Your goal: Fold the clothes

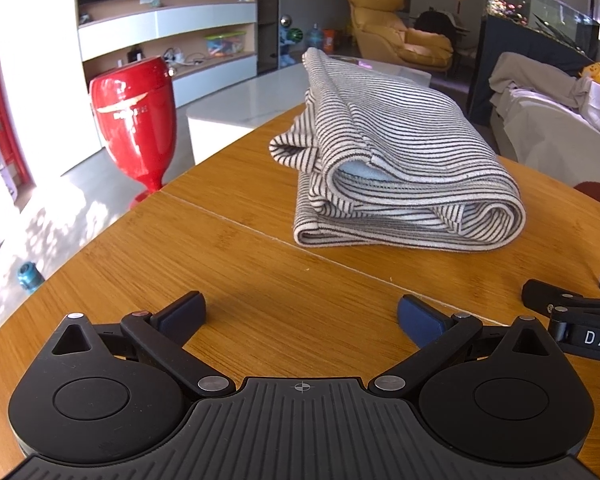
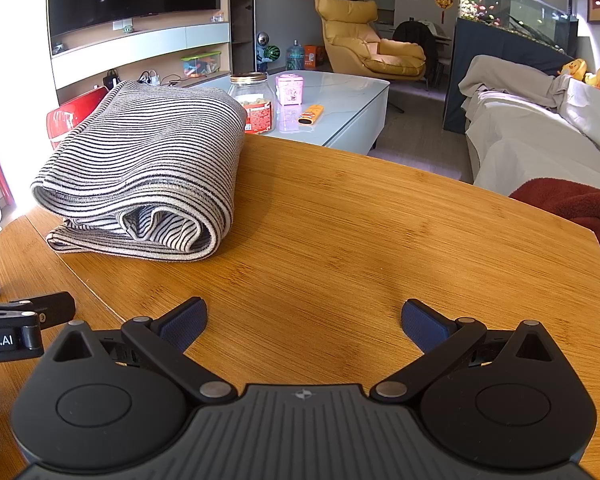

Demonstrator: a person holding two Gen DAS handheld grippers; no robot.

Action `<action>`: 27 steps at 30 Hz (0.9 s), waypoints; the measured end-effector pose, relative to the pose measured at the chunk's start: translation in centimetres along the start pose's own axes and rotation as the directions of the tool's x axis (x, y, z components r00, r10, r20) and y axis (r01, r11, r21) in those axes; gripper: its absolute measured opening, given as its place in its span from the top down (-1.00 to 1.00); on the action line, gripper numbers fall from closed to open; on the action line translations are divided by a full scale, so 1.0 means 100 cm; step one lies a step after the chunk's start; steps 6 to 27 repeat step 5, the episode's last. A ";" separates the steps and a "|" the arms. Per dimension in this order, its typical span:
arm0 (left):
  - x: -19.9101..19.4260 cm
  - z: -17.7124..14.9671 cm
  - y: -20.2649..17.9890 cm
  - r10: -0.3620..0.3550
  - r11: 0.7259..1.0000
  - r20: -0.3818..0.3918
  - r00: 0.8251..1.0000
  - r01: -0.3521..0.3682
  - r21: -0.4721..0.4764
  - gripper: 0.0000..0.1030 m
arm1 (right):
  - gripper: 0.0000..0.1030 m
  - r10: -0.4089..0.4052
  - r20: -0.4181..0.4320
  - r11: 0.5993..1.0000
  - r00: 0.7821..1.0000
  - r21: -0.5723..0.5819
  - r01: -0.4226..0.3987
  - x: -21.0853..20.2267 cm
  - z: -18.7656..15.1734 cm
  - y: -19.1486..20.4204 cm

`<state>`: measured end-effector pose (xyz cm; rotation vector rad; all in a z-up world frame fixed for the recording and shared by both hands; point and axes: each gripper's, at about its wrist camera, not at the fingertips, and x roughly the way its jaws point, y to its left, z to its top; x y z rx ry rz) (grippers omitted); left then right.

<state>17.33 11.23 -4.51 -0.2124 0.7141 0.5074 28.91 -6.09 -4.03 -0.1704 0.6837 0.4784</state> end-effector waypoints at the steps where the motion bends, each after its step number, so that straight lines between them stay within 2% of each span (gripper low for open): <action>1: 0.000 0.000 0.001 0.001 1.000 0.001 1.000 -0.001 -0.004 -1.00 | -1.00 -0.001 0.000 1.000 1.000 0.001 0.001 0.000 0.000 0.000; 5: 0.000 0.001 0.004 -0.016 1.000 0.006 1.000 0.016 -0.013 -1.00 | -1.00 -0.004 0.000 1.000 1.000 0.003 0.004 0.000 -0.001 0.001; 27: 0.000 0.001 0.004 -0.016 1.000 0.006 1.000 0.016 -0.013 -1.00 | -1.00 -0.004 0.000 1.000 1.000 0.003 0.004 0.000 -0.001 0.001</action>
